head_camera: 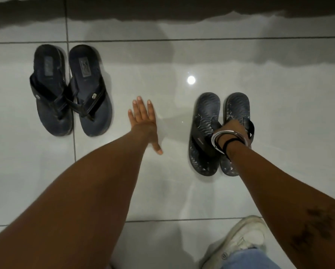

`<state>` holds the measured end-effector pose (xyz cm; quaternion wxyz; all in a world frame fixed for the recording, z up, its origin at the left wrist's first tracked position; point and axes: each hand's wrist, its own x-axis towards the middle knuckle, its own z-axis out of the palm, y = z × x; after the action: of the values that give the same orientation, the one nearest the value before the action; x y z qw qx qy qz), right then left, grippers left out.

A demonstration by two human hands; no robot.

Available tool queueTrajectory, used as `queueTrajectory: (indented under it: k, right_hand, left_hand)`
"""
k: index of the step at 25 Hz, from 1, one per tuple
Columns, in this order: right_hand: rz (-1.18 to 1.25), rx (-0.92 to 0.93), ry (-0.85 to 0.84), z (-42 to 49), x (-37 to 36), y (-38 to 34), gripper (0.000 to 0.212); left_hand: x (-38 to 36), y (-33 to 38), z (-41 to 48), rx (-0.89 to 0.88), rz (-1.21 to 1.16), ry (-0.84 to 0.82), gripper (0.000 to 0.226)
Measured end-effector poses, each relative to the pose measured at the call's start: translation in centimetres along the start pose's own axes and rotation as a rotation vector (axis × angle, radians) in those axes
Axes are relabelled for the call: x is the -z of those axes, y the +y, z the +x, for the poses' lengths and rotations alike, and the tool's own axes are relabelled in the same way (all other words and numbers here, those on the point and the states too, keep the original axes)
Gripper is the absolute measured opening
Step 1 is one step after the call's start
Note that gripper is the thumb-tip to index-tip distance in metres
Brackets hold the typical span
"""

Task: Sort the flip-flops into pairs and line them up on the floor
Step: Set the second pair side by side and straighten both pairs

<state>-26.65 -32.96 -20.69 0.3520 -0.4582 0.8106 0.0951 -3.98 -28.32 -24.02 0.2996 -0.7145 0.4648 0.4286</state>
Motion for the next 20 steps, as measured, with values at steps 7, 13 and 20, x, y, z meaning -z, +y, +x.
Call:
queueTrajectory:
  k: [7,13,20]
  right_hand:
    - [-0.284,0.009,0.215,2.0,4.1,-2.9,0.036]
    - [-0.240,-0.001,0.289,9.5,8.8,-6.3,0.032]
    - [-0.261,0.166,0.191,12.5,9.4,-6.9,0.041]
  left_hand:
    - [0.2,0.1,0.3,0.011,0.006,-0.002,0.186]
    - [0.0,0.3,0.5,-0.001,-0.016,-0.003,0.186]
    - [0.0,0.1,0.5,-0.012,0.022,0.022,0.184]
